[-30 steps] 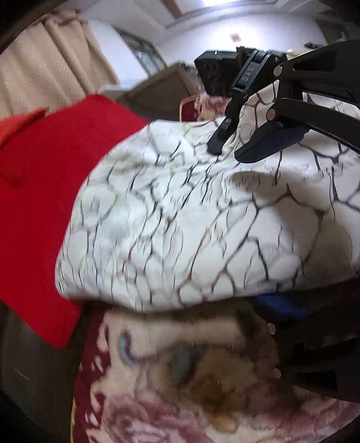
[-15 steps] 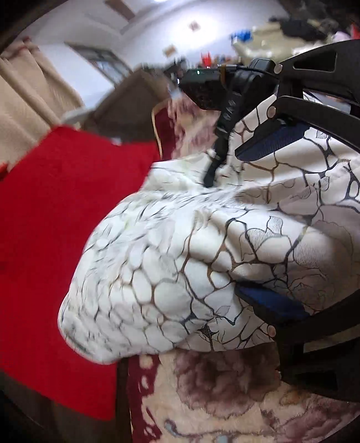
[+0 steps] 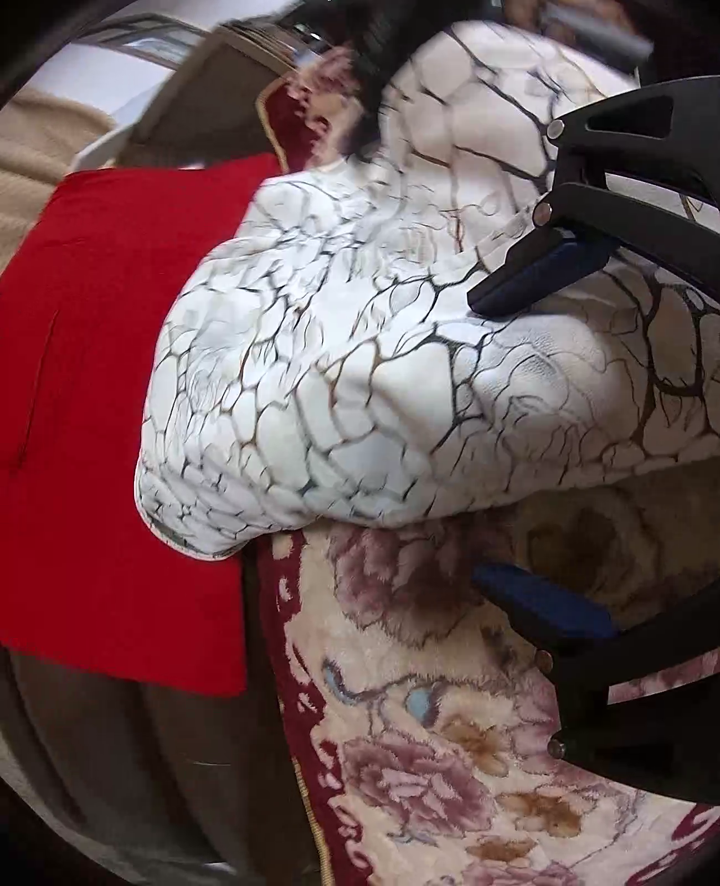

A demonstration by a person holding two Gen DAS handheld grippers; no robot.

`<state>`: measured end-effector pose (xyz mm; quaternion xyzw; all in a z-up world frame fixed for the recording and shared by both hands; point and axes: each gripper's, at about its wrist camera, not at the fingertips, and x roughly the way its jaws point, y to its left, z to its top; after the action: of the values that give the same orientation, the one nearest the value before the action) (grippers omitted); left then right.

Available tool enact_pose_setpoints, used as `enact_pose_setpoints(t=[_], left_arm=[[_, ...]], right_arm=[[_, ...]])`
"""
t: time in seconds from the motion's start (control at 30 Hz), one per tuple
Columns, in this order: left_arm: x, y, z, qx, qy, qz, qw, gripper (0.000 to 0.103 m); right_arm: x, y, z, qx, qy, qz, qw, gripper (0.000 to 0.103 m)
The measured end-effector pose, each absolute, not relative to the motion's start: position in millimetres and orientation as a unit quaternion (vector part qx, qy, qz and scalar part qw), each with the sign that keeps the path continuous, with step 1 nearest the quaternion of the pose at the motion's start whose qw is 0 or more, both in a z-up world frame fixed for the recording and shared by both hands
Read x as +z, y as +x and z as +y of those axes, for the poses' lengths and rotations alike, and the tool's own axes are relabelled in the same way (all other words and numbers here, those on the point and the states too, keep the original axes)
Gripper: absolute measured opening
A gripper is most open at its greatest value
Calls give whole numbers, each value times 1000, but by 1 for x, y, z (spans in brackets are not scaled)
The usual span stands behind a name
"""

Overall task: Fold large clothes
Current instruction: 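Smooth the folded coat's edges with both grippers against the red cushion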

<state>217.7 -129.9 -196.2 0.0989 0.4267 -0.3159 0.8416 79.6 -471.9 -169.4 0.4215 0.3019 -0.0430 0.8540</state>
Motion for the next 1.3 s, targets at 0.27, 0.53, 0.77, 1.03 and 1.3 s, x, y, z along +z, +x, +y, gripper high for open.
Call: enact_pose_setpoints(t=[0.27,0.53,0.77,1.03,1.3], left_arm=[[-185,218,-114,-316,48,427,846,92],[-189,196,-102,-314,81,415,850,95],[-210,193,-115,-305,107,413,852,100],[-210,194,-117,-302,96,403,859,103],[-201,189,-124,-289,120,380,870,103]], right_arm=[[-71,28,-406,10,285,207,936,35],[-149,45,-384,-29,293,397,869,8],[-165,28,-389,-37,294,387,873,7],[-165,20,-382,-36,269,360,893,7],[-157,20,-390,-2,340,343,876,9]])
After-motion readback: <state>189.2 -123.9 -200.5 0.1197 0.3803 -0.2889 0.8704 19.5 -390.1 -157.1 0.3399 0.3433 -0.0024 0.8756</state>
